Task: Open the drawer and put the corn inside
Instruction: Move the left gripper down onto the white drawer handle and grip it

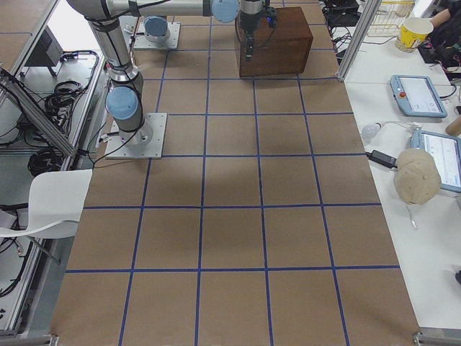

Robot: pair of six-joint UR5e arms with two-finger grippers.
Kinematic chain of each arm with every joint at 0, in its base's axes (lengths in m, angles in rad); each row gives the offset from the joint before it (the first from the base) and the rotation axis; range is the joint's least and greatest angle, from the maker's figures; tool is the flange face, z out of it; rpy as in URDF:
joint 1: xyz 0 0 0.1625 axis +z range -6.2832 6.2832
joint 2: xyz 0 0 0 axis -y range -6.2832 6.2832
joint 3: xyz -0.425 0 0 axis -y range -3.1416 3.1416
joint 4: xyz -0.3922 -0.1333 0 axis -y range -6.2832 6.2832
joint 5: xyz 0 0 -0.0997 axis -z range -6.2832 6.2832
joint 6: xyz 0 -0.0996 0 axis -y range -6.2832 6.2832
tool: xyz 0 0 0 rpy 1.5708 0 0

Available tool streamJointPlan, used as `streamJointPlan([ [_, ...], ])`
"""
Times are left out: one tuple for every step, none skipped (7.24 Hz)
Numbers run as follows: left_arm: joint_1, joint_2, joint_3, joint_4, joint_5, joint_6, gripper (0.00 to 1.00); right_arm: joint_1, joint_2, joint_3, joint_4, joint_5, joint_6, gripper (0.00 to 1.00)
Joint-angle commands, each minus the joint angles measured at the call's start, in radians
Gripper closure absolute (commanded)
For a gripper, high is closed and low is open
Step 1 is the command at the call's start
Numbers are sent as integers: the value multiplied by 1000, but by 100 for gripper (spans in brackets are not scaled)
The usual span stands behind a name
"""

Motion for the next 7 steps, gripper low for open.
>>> streamJointPlan([
  [1,-10,0,0,-2,4,0,0,0,0,0,0,0,0],
  [1,-10,0,0,0,4,0,0,0,0,0,0,0,0],
  [1,-12,-1,0,0,5,0,0,0,0,0,0,0,0],
  [2,-16,-1,0,0,4,0,0,0,0,0,0,0,0],
  [4,-22,0,2,0,5,0,0,0,0,0,0,0,0],
  [7,-22,-1,6,0,4,0,0,0,0,0,0,0,0],
  [7,-25,-1,9,-2,-1,0,0,0,0,0,0,0,0],
])
